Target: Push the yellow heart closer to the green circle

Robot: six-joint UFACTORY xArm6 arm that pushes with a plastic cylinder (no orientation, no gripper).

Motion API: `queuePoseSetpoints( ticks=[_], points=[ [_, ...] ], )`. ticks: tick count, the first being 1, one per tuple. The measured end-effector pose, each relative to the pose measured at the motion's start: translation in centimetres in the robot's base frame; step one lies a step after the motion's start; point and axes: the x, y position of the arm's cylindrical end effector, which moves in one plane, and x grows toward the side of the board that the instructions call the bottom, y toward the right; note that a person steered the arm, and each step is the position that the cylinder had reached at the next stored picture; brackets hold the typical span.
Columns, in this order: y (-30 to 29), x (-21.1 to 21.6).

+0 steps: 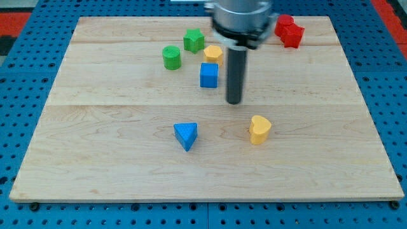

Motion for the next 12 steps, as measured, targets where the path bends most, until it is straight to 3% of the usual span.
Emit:
queuePoseSetpoints(
  ticks=[1,2,6,9,12],
  points=[
    [4.5,4.4],
    [4.7,7.7],
    [-14.0,2.5],
    [-17.0,2.4],
    [-17.9,-0.5]
  ],
)
